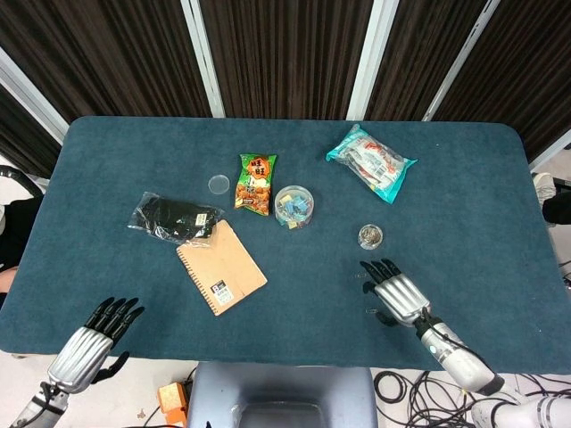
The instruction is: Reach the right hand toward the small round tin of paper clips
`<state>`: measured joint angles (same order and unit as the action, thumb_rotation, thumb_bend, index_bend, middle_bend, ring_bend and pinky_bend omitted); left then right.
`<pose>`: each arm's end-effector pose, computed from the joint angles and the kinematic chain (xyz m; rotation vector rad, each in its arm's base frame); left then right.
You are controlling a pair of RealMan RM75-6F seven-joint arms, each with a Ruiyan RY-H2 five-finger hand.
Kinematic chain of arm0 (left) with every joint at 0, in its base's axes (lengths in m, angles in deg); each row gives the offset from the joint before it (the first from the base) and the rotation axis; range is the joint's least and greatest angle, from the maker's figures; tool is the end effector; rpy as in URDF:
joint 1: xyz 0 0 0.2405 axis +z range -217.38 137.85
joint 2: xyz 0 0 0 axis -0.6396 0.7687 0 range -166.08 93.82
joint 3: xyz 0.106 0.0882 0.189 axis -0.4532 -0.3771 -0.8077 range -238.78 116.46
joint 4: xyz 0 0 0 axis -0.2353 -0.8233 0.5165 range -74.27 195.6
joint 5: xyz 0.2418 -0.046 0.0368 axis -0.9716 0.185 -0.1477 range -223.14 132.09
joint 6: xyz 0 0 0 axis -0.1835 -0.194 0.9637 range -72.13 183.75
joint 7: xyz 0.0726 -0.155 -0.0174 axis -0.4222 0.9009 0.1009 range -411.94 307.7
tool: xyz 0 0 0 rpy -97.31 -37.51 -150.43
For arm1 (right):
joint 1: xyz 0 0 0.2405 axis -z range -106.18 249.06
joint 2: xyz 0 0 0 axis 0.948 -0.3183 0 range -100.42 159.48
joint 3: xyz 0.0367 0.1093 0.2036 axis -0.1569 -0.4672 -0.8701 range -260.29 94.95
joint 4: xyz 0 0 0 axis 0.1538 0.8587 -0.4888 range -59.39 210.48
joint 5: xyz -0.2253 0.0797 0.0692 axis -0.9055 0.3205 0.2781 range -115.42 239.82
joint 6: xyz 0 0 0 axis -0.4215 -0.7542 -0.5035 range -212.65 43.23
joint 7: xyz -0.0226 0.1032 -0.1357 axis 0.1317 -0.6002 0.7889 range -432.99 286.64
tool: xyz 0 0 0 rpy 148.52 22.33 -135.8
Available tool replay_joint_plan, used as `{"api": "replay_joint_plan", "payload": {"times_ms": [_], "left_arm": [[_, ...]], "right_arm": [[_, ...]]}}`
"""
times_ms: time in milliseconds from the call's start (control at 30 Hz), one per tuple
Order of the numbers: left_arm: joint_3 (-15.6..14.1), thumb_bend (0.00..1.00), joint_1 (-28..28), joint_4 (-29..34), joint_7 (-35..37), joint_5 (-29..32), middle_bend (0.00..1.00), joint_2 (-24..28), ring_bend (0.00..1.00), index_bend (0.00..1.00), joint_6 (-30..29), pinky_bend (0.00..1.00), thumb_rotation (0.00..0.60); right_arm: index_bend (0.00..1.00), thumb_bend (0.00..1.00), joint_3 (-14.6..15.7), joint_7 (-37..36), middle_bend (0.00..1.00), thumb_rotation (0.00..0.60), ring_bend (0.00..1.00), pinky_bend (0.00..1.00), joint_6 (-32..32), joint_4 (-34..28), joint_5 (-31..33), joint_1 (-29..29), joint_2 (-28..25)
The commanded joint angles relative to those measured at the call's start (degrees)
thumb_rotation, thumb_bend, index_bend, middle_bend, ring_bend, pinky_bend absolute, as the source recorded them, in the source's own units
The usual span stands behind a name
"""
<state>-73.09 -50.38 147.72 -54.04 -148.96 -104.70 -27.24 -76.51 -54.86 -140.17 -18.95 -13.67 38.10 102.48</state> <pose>-0.2785 0.1605 0.0374 -1.8995 -0.8706 -0.9051 -0.2265 -0.2678 -0.0337 2.0840 -0.8955 0.6022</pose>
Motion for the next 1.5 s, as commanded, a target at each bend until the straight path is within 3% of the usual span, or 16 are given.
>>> {"api": "replay_joint_plan", "payload": {"times_ms": [33,467,700,1500], "left_arm": [[-1.3,0.39,1.5,-2.2,-0.1,-1.7,0.0,-1.9,0.0,0.0,-1.5,0.0,0.6],[-1.4,0.39,2.1,-3.9,-1.1,-2.9,0.0,-3.4,0.0,0.0,-1.1,0.0,0.6],[-1.2,0.39,2.0,-3.9,-1.0,-2.7,0.0,-3.3,0.0,0.0,-0.4,0.0,0.6],[-1.3,0.39,2.3,-4.4,0.2,-2.7,0.0,-2.5,0.0,0.0,0.3,0.0,0.6]], "right_arm": [[0.43,0.24,1.6,-2.1,0.0,0.6,0.0,0.0,-0.3,3.1,-3.8,1.6,0.8],[0.48,0.24,0.0,-3.1,0.0,0.6,0.0,0.0,1.2,7.1,-3.9,1.9,3.2],[0.49,0.3,-0.9,-3.7,0.0,0.6,0.0,0.0,3.3,9.3,-3.4,1.5,5.1],[0.55,0.33,-2.0,-2.3,0.0,0.6,0.0,0.0,4.0,10.5,-3.2,2.3,7.5]]}}
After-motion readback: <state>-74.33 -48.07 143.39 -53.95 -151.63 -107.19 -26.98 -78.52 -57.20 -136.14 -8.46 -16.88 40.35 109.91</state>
